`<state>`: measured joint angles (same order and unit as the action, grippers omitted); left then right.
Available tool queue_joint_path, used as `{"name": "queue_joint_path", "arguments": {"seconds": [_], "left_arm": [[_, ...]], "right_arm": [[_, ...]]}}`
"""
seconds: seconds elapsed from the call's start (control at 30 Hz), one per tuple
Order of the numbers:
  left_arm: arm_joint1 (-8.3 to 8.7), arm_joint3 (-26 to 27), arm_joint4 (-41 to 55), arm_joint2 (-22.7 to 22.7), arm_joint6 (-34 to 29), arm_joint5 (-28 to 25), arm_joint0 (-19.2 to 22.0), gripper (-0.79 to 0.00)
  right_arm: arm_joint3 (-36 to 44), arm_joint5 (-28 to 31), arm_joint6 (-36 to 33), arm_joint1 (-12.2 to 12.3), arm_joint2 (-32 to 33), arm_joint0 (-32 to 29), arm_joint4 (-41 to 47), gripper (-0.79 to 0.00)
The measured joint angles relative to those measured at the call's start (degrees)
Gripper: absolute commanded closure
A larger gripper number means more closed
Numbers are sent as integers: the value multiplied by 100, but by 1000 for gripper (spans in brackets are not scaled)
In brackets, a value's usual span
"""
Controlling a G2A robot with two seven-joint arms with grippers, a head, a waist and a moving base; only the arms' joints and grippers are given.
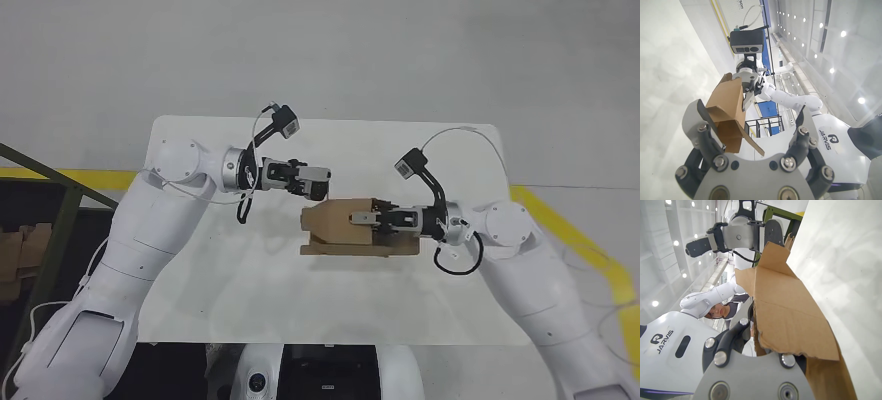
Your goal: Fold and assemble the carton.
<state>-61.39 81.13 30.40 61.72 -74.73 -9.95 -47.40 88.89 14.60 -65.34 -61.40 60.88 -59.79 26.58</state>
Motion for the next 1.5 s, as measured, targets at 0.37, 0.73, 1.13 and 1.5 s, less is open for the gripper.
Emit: {"name": "queue_joint_path", "arguments": {"seconds": [0.37,0.73,1.13,1.5], "left_arm": [[-31,2,-5,-102,5,60,102,-785],[-86,-85,57,-258,-32,31,214,-785],[-8,0,-228,4,115,63,87,-785],[17,303,-309,11,147,143,-59,-785]], "right_arm": [[-90,-47,-68,-85,-294,207,6,0],[-167,-87,-39,-152,-454,354,18,0],[-266,52,268,-83,13,145,91,0],[-71,-25,832,-29,460,-192,236,0]]}}
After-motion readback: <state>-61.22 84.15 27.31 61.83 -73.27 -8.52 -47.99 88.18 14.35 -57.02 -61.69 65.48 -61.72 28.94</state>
